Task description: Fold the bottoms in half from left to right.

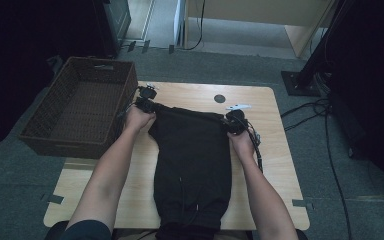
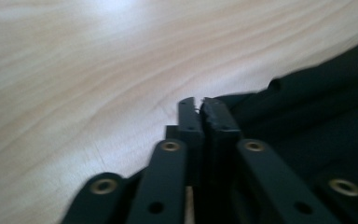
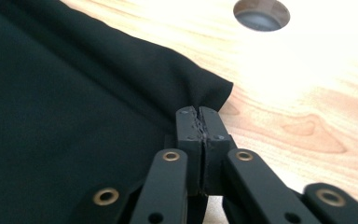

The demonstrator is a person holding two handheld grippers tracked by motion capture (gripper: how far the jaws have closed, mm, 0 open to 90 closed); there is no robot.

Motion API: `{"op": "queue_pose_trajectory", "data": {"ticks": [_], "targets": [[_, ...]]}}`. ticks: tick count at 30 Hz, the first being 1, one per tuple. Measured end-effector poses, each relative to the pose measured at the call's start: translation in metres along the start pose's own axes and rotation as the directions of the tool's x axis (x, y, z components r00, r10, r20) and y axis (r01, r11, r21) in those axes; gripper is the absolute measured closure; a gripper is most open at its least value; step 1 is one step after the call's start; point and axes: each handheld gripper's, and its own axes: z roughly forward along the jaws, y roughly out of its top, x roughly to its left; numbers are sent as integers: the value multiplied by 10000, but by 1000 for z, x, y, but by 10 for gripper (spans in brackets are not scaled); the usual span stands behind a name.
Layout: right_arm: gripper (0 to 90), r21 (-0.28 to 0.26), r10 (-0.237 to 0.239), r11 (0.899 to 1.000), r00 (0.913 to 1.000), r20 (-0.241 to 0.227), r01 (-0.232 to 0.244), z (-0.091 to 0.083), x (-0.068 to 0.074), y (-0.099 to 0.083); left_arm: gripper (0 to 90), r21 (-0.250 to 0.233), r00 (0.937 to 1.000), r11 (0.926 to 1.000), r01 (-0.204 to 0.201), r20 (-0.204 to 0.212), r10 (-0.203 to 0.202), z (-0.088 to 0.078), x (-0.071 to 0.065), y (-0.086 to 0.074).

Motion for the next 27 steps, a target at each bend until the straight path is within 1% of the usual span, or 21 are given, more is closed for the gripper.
{"op": "queue_pose_trajectory", "data": {"ticks": [1,2,3,4,6,7,8,9,12,13,16,19,21,22,25,27], "targets": [[829,-19,130,9999,9999,5,-130,0,-1,0,774,-188,9997,9998,65,251,-60,-2,1,0],[809,-78,288,9996,9995,-124,-289,0,-3,0,756,-347,9996,9994,4,298,7,-5,2,1],[770,-209,457,9987,9985,-296,-463,-1,-5,0,747,-500,9993,9987,-19,368,38,-7,3,1],[755,-273,590,9978,9977,-342,-600,-2,-6,1,731,-649,9990,9979,27,441,1,-10,4,2],[728,-442,727,9962,9965,-419,-745,-4,-10,2,709,-846,9982,9963,129,594,-79,-15,6,3],[709,-478,778,9956,9958,-475,-801,-5,-11,3,698,-930,9971,9955,174,751,-104,-18,8,3],[699,-498,744,9958,9956,-563,-772,-6,-13,4,688,-961,9961,9952,205,872,-121,-20,8,3],[676,-481,683,9963,9956,-645,-715,-6,-14,5,677,-937,9955,9955,159,945,-70,-21,7,3],[622,-384,609,9972,9941,-893,-646,-5,-14,7,654,-919,9954,9958,-6,952,94,-21,3,-2],[597,-351,516,9979,9946,-901,-550,-4,-14,7,652,-930,9952,9957,-28,968,118,-20,2,-5],[560,-216,437,9987,9943,-967,-460,0,-11,6,647,-798,9950,9968,-86,989,165,-15,0,-13],[528,-31,448,9990,9941,-987,-453,4,-9,4,623,-577,9956,9983,-128,922,181,-10,-1,-21],[515,55,391,9992,9949,-932,-388,7,-8,3,573,-263,9962,9990,-349,785,368,-6,-3,-24],[507,69,346,9994,9955,-883,-341,8,-8,3,567,-286,9959,9983,-510,738,530,-4,-4,-27],[487,102,205,9998,9968,-768,-197,13,-5,1,533,-319,9956,9982,-515,772,538,0,-5,-32],[476,160,122,9998,9974,-716,-111,15,-3,1,501,-255,9959,9980,-576,680,592,2,-5,-34]]}}
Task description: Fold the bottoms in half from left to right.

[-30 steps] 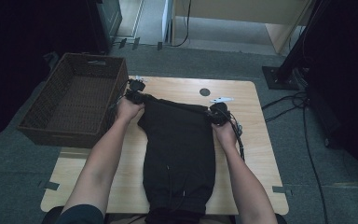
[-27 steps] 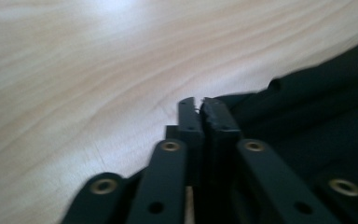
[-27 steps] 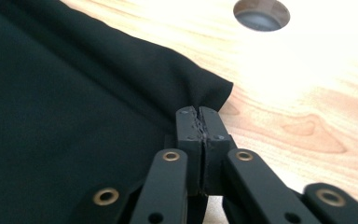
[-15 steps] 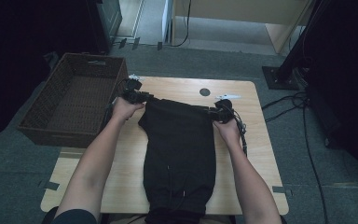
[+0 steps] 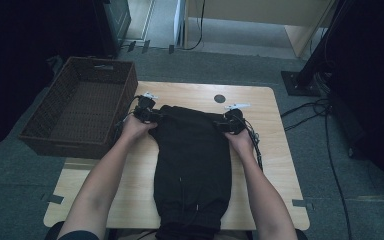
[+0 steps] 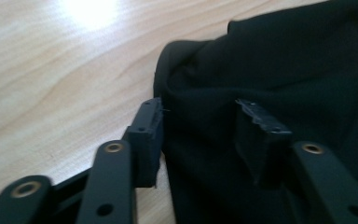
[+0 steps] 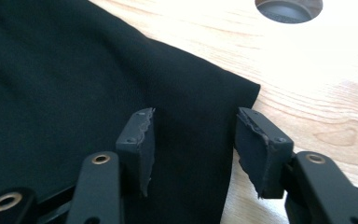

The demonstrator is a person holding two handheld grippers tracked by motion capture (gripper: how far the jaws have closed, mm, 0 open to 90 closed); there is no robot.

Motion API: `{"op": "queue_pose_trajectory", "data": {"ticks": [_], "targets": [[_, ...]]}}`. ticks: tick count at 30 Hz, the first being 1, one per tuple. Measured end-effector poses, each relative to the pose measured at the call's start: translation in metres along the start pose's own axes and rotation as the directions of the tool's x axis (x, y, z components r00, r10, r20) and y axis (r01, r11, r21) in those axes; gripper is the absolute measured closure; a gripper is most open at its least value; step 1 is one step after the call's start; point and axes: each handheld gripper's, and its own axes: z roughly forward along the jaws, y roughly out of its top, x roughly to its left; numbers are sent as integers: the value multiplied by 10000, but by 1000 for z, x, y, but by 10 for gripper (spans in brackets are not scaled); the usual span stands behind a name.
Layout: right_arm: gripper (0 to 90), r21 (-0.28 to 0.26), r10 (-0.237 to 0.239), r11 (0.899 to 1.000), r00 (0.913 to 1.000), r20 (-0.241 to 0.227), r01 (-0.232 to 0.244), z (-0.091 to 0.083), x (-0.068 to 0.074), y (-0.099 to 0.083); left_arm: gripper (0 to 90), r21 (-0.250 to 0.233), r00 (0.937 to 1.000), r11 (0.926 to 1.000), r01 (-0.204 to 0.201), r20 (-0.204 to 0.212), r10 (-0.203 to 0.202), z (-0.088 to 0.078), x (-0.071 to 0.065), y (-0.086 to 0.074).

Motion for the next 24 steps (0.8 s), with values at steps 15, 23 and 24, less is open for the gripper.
{"op": "queue_pose_trajectory", "data": {"ticks": [15,23,24], "targets": [[500,-1026,-18,9947,9996,265,45,3,5,-14,490,-421,9995,9991,-37,312,50,6,-8,-10],[684,-1039,-293,9942,9994,-204,270,7,13,-12,704,-334,9959,9985,-445,775,469,9,-17,-10],[727,-1009,-229,9947,9992,-323,195,7,14,-12,755,-316,9948,9981,-524,861,550,9,-18,-10]]}}
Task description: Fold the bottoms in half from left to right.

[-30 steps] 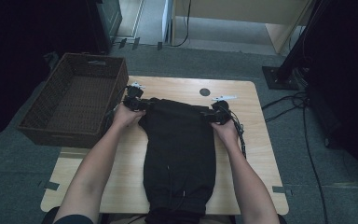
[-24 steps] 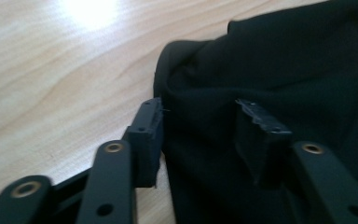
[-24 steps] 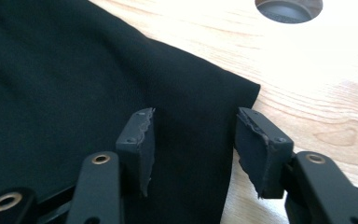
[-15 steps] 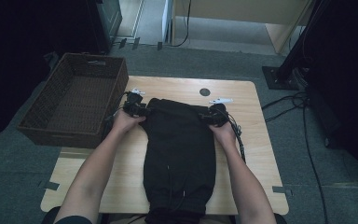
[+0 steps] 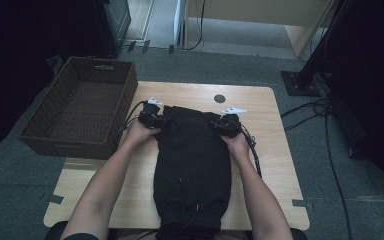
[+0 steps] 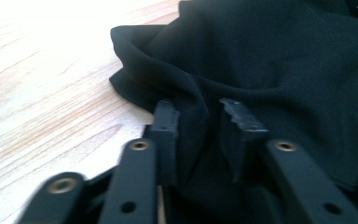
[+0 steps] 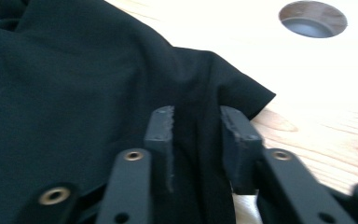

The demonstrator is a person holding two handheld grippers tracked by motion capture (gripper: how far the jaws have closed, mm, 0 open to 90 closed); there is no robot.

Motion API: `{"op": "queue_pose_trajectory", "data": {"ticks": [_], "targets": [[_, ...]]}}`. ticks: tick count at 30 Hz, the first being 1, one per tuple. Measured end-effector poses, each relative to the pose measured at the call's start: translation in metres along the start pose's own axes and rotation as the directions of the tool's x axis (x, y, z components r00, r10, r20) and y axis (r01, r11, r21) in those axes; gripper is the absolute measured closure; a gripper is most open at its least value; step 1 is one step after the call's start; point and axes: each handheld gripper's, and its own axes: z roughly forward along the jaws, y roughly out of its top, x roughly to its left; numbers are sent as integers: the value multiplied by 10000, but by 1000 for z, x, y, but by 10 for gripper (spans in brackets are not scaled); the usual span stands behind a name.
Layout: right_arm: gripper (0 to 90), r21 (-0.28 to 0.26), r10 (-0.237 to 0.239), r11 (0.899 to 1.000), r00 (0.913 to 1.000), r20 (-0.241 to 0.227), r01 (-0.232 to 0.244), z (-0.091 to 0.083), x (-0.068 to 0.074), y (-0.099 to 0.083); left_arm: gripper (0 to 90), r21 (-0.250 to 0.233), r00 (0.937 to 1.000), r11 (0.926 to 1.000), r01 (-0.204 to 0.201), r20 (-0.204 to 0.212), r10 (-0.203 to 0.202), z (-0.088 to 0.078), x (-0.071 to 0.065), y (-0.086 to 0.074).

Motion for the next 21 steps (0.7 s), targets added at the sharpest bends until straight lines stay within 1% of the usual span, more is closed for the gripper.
{"op": "queue_pose_trajectory", "data": {"ticks": [2,3,5,6,7,9,10,12,13,15,16,18,21], "targets": [[802,7,208,9998,9994,-274,-208,1,0,0,819,58,9998,9999,-107,172,106,1,-2,0],[822,35,378,9993,9980,-510,-377,1,1,0,842,108,9996,9999,-91,283,88,1,-3,0],[840,185,483,9987,9957,-792,-470,0,0,0,867,129,9991,9999,-20,416,15,0,-3,-1],[846,302,553,9981,9951,-814,-530,0,0,1,873,134,9991,9999,-26,432,21,0,-2,-1],[852,413,641,9973,9943,-848,-607,0,-1,2,877,134,9993,9999,-50,362,45,-1,-2,-1],[859,567,780,9957,9939,-776,-737,-1,-2,5,883,63,9999,10000,-78,139,77,-4,-1,1],[860,641,858,9946,9935,-745,-811,-2,-3,6,885,-101,10000,9999,26,89,-25,-7,1,2],[860,659,1042,9928,9923,-674,-998,-5,-6,10,887,-328,9992,9988,357,178,-351,-13,6,5],[861,617,1113,9923,9915,-680,-1071,-6,-8,12,887,-407,9989,9982,441,197,-434,-15,7,7],[860,603,1311,9901,9889,-704,-1270,-10,-12,17,887,-503,9994,9982,337,123,-331,-21,9,11],[860,593,1269,9907,9894,-701,-1228,-11,-13,19,888,-578,9992,9976,380,120,-373,-24,9,14],[860,474,1249,9914,9897,-705,-1217,-14,-12,23,888,-778,9994,9964,331,65,-327,-27,8,16],[860,397,1121,9932,9914,-680,-1096,-16,-11,28,890,-838,9994,9959,329,-27,-332,-30,7,18]]}}
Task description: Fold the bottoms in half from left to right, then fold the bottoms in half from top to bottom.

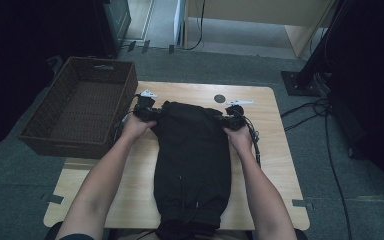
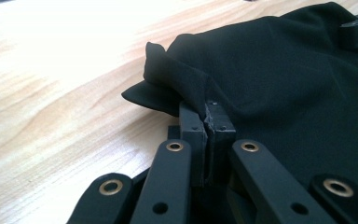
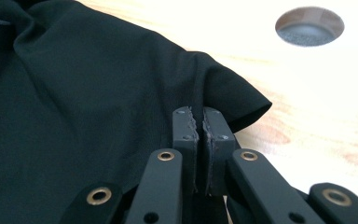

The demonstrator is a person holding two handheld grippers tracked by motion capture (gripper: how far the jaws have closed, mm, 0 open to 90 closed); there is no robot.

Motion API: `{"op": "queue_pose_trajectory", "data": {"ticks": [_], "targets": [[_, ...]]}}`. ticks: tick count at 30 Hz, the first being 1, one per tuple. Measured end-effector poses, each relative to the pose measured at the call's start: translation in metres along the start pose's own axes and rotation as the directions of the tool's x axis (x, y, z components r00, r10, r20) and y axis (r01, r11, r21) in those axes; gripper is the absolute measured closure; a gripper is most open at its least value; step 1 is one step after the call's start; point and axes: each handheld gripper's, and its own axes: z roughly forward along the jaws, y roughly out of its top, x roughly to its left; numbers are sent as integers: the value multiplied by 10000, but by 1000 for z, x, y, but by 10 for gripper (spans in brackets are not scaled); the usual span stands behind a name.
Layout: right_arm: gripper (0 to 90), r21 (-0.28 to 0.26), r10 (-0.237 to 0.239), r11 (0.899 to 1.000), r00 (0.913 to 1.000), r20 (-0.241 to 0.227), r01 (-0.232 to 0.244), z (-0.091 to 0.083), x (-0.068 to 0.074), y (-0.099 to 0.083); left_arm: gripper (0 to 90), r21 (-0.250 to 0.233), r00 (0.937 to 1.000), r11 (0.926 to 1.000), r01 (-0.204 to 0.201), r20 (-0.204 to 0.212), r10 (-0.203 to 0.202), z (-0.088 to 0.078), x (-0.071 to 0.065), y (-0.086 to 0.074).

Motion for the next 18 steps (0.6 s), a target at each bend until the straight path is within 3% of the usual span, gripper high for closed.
{"op": "queue_pose_trajectory", "data": {"ticks": [8,12,15,18], "targets": [[859,-145,-300,9994,9994,177,303,-4,5,16,889,-273,9998,9996,79,-177,-84,-7,4,11],[859,-492,-227,9985,9996,146,234,-9,6,34,889,-849,9987,9964,-31,-512,-12,-16,5,30],[859,-989,-570,9934,9981,219,589,-22,13,59,889,-1792,9962,9837,-164,-868,8,-33,4,49],[859,-1757,-993,9789,9943,387,1046,-42,22,85,889,-2703,9920,9609,-596,-1235,268,-54,-1,66]]}}
